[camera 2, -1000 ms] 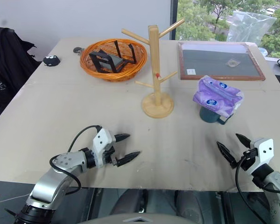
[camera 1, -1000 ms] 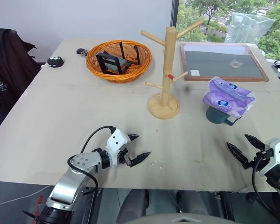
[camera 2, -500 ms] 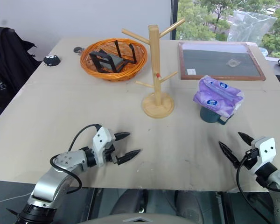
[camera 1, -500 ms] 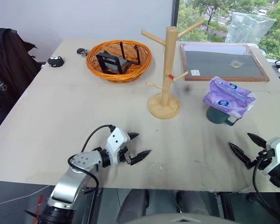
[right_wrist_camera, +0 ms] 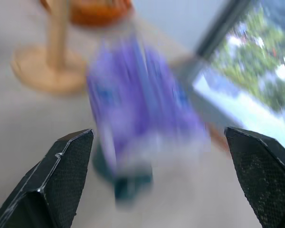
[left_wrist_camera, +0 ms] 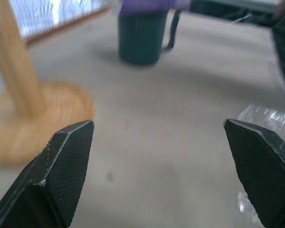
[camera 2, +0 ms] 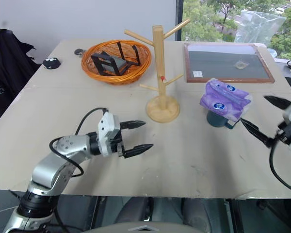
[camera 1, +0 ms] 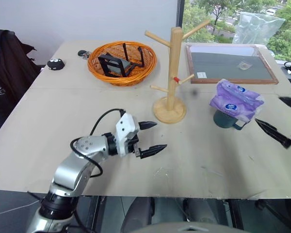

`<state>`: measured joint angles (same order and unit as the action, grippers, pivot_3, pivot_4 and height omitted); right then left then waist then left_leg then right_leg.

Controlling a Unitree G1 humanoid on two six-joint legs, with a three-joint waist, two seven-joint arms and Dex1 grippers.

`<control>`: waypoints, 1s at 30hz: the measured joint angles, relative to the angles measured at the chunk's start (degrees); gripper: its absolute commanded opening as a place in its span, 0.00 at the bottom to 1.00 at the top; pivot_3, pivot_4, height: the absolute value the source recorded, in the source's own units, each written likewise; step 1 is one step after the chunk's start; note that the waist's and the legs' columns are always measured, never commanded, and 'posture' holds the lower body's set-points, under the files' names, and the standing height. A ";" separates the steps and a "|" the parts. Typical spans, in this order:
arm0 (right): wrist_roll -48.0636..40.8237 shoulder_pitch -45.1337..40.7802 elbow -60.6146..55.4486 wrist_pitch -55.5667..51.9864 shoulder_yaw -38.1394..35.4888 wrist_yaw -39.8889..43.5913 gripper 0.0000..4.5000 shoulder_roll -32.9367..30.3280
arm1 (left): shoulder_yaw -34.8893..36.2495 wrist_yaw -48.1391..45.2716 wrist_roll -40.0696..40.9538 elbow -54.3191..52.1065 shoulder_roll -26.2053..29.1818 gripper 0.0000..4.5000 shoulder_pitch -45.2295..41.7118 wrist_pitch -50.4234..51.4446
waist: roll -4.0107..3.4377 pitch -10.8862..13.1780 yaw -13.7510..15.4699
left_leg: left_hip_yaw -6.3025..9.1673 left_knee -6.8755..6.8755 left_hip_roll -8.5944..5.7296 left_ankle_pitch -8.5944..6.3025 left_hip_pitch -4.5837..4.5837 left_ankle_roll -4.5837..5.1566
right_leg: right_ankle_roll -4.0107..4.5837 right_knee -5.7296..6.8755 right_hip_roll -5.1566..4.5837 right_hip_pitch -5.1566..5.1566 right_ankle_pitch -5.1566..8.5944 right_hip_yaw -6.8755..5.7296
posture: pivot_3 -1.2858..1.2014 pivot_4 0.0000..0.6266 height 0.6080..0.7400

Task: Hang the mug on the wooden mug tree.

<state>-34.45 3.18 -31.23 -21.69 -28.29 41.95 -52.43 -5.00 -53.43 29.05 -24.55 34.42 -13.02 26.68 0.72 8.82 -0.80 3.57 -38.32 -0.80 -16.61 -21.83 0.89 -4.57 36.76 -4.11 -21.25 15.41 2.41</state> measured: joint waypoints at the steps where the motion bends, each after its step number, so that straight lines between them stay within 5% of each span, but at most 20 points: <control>1: 0.11 -2.72 -0.46 -0.86 3.02 -0.21 0.99 -0.21 | -0.20 -0.06 0.34 -0.37 -0.07 1.00 -1.13 0.38 | 0.03 -0.01 0.01 | 0.00 0.00 0.00 0.00 -0.01 0.00 | 0.00 0.00 0.00 0.00 0.00 0.00 | 0.52 0.24 0.98; 12: 14.72 -11.33 13.33 4.03 20.34 0.42 0.99 1.83 | -0.84 2.43 0.39 -2.76 -0.31 1.00 -2.56 2.23 | 0.08 0.04 0.18 | 0.02 -0.03 -0.02 0.17 -0.64 -0.29 | -0.01 -0.06 -0.04 -0.57 0.00 -0.04 | 0.52 0.24 0.98; 15: 15.90 -11.96 14.06 4.82 20.89 0.89 0.83 2.99 | -0.63 3.75 0.57 -4.18 -0.56 1.00 -2.50 2.91 | 0.08 0.04 0.15 | 0.03 -0.04 -0.02 0.17 -0.59 -0.29 | -0.01 0.01 -0.03 -0.56 0.00 -0.04 | 0.52 0.24 0.98; 23: 17.04 -13.50 15.16 6.41 20.92 1.40 0.05 4.77 | -0.35 5.13 1.00 -4.27 -0.75 1.00 -2.37 3.14 | 0.09 0.04 0.12 | 0.03 -0.07 -0.03 0.18 -0.55 -0.29 | -0.01 0.04 -0.01 -0.53 -0.01 -0.04 | 0.52 0.24 0.98; 30: 17.36 -13.61 15.31 6.85 20.58 1.29 0.02 5.39 | -0.35 5.11 1.52 -4.27 -1.17 1.00 -2.38 3.04 | 0.09 0.04 0.15 | 0.03 -0.08 -0.02 0.18 -0.55 -0.29 | -0.01 0.05 -0.02 -0.53 -0.01 -0.03 | 0.52 0.24 0.98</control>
<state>-17.09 -10.42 -15.91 -14.85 -7.71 43.23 -47.04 -5.35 -48.32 30.57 -28.82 33.25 -15.40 29.72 0.80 8.86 -0.65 3.60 -38.40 -0.82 -16.44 -22.38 0.60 -4.57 36.81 -4.13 -21.77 15.40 2.38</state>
